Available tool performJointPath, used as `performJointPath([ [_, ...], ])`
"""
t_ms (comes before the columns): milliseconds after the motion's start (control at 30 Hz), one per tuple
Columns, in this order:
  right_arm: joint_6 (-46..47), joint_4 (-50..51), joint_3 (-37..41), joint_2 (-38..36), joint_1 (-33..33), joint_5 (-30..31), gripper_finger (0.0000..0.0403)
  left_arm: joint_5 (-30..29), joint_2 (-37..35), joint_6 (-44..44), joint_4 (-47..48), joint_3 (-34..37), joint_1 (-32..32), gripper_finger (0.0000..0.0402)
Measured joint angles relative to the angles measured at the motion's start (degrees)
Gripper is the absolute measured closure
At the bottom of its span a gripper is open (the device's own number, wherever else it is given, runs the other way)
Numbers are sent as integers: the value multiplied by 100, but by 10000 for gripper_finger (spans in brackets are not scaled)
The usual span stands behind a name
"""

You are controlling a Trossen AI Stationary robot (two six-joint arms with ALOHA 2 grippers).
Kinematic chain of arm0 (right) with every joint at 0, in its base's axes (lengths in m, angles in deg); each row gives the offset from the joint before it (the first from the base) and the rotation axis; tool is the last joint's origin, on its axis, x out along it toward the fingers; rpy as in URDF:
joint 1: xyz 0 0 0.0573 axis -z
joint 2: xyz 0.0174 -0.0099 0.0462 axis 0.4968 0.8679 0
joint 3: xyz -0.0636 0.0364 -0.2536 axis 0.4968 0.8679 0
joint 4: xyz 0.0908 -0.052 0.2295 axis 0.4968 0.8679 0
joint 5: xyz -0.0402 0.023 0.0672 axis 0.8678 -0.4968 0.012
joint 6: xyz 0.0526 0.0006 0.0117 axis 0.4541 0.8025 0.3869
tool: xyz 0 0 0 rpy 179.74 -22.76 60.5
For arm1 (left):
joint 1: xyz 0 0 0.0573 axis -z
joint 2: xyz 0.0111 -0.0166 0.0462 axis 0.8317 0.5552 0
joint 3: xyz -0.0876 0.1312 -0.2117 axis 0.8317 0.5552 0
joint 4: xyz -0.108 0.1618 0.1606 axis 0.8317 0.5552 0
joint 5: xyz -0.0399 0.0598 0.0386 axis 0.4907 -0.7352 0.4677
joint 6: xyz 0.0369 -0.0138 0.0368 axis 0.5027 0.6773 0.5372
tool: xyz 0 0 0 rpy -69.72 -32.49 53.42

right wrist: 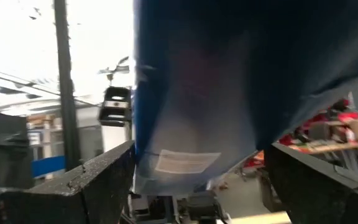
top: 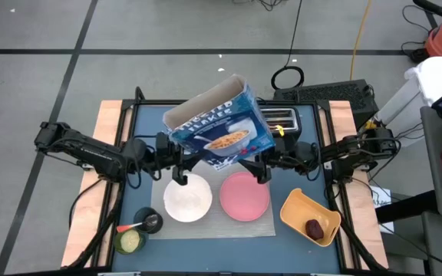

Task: Arrange a breakfast setting
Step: Pour the cereal into the white bowl

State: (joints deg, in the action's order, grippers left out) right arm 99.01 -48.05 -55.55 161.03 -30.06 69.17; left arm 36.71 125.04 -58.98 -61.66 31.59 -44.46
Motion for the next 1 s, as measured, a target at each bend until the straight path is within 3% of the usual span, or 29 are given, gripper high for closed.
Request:
performJointPath([
  [167, -36, -91, 2, 0, 0, -347, 62, 54, 13, -82, 103, 0, 7, 232],
  [633, 11, -64, 2, 0, 22, -349, 64, 103, 4, 42, 194, 0, -2, 232],
  [1000, 22, -57, 2, 0, 20, -368, 116, 89, 4, 62, 219, 1, -4, 232],
])
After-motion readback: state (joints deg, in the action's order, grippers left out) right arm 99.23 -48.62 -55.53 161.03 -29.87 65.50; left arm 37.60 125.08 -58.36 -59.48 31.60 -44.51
